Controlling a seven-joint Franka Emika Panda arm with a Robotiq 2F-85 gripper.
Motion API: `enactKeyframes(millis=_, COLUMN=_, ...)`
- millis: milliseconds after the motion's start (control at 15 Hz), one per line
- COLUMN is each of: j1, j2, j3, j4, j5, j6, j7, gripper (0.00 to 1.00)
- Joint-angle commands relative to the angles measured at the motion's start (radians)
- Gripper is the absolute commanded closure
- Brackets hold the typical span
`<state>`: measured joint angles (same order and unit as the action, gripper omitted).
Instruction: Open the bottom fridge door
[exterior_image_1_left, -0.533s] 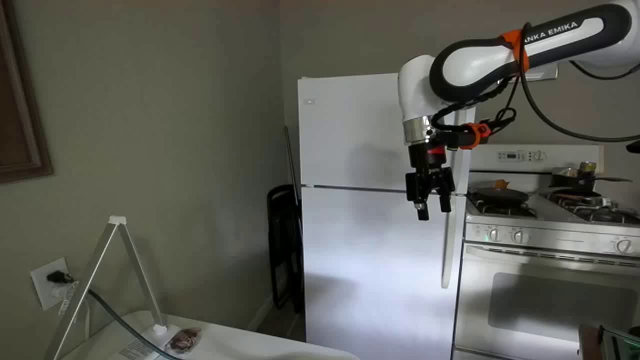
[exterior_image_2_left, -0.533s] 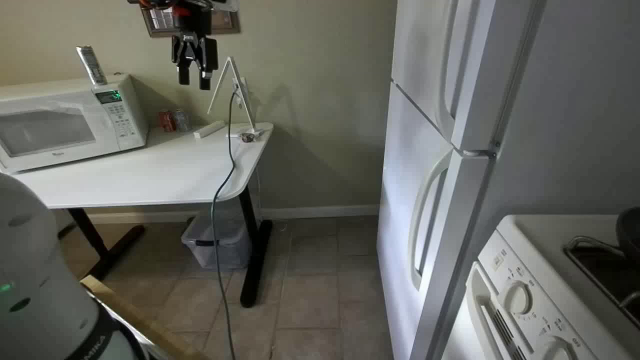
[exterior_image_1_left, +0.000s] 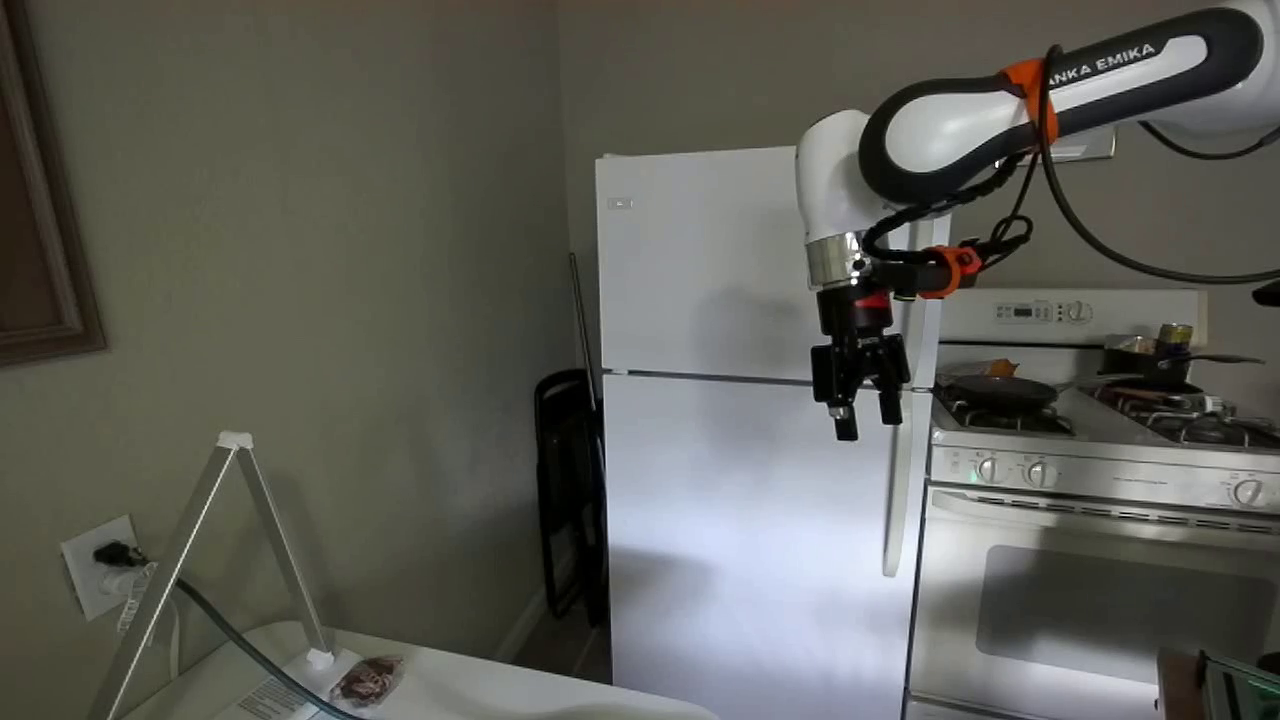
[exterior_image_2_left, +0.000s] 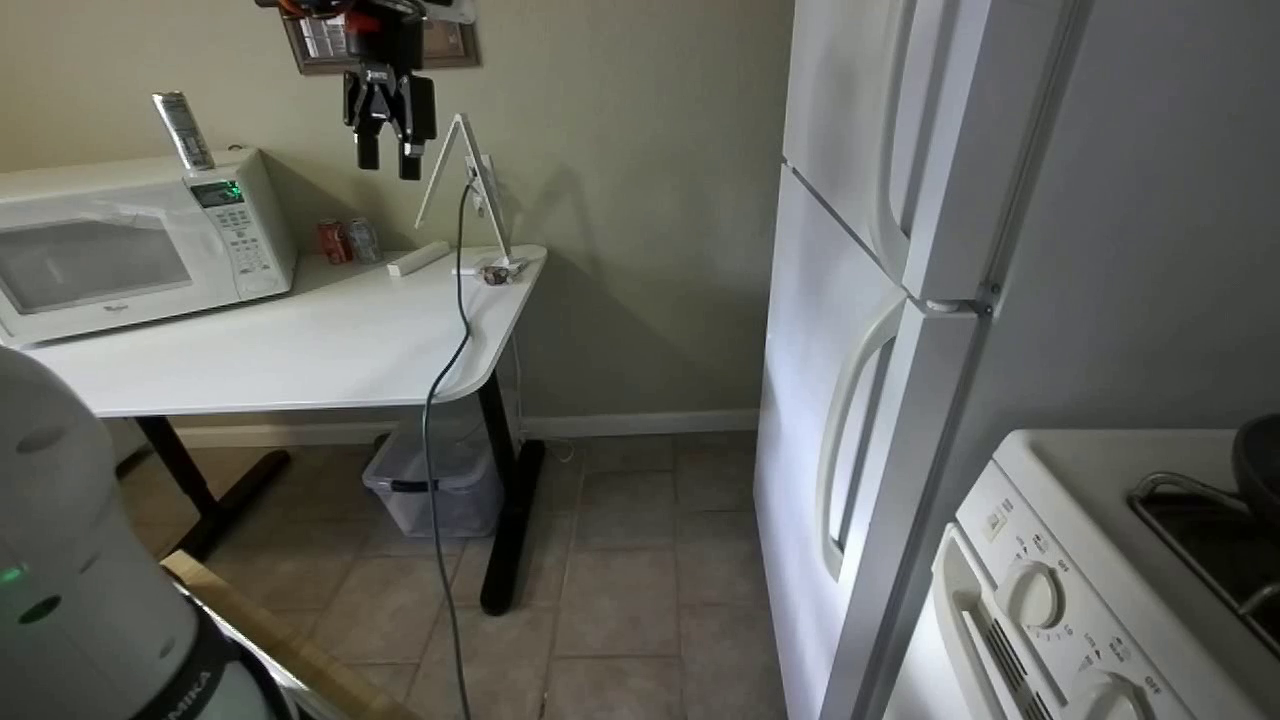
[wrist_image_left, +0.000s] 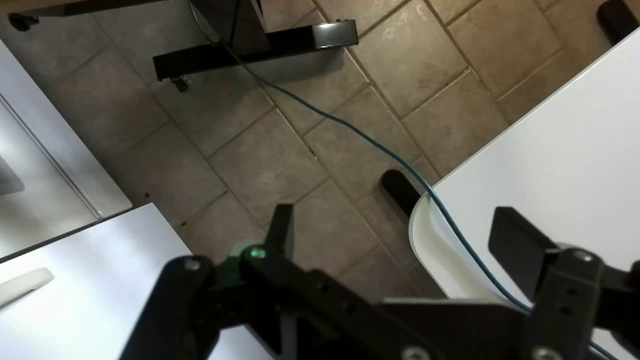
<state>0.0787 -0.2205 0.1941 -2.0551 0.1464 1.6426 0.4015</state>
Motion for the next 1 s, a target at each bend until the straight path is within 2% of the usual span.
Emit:
enactKeyframes(millis=0, j1=0.009, j2=0.001, j3=-0.008, j4=0.002, j5=-0.002, j6=-0.002, j7=0.002, gripper=0.00)
enactKeyframes(millis=133, j1=-0.006, j2=-0.014, j3=-0.035, j4=-0.023, j5=-0.018, j6=0.078, j7=-0.064, gripper=0.00)
enactKeyframes(millis=667, j1=-0.117, j2=0.005, j3=-0.253, j4=-0.109, j5=-0.026, j6=0.270, j7=-0.471, gripper=0.00)
enactKeyframes(millis=933, j1=-0.160, j2=0.027, j3=-0.314, j4=-0.217, j5=-0.051, j6=0.442, j7=-0.586, gripper=0.00)
